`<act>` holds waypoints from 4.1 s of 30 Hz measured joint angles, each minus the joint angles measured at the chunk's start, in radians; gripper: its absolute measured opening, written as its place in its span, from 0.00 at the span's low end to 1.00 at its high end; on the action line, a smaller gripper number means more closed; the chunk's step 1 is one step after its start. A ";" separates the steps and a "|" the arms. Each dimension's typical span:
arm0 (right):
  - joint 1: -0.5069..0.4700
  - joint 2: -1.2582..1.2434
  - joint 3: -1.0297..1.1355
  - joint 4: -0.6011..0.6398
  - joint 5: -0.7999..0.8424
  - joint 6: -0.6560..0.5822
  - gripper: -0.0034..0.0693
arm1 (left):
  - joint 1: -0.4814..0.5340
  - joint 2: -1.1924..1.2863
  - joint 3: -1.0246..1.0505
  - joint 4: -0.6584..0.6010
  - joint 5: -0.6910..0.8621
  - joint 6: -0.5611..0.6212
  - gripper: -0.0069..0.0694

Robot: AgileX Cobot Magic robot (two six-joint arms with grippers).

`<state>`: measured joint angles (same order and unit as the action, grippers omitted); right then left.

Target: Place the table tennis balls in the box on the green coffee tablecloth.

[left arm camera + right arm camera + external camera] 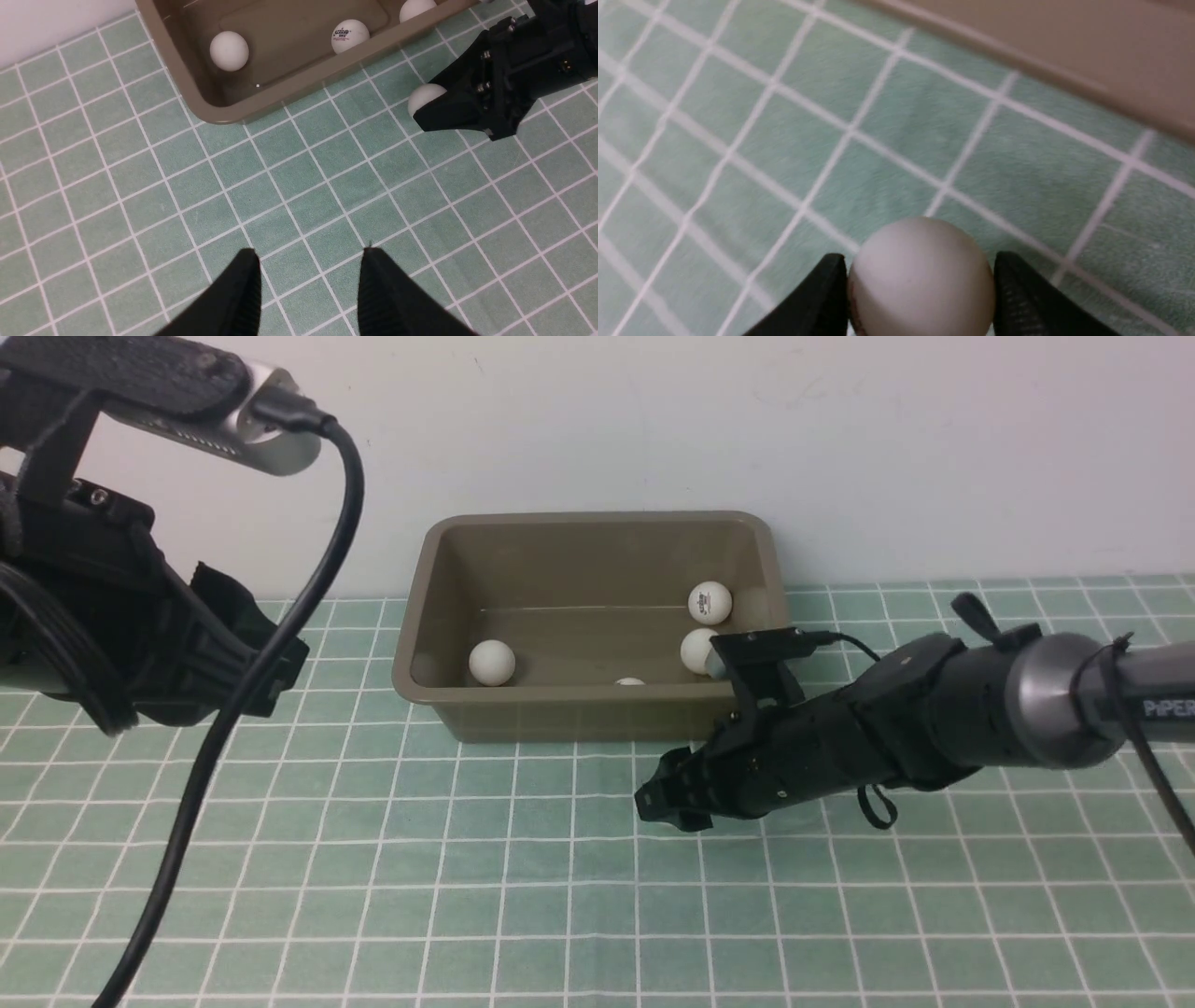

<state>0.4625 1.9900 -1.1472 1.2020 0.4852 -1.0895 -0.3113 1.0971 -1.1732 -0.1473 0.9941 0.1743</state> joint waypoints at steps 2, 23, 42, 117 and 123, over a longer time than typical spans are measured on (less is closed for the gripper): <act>0.000 -0.019 0.000 -0.050 0.027 0.011 0.54 | 0.000 0.000 0.000 0.000 0.000 0.000 0.44; 0.000 -0.273 -0.066 -0.399 0.006 0.104 0.54 | 0.000 0.000 0.000 -0.003 0.000 0.006 0.44; 0.000 0.066 -0.419 -0.361 -0.022 0.047 0.54 | 0.000 0.000 0.000 -0.003 0.017 0.005 0.44; -0.535 -1.318 0.656 -0.645 -0.049 0.469 0.65 | 0.000 0.000 0.000 -0.051 -0.117 0.090 0.44; -0.535 -1.318 0.656 -0.644 -0.030 0.469 0.65 | 0.000 0.005 0.000 -0.051 -0.120 0.090 0.44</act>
<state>-0.0723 0.6724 -0.4912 0.5580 0.4549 -0.6207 -0.3113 1.1021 -1.1732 -0.1981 0.8736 0.2638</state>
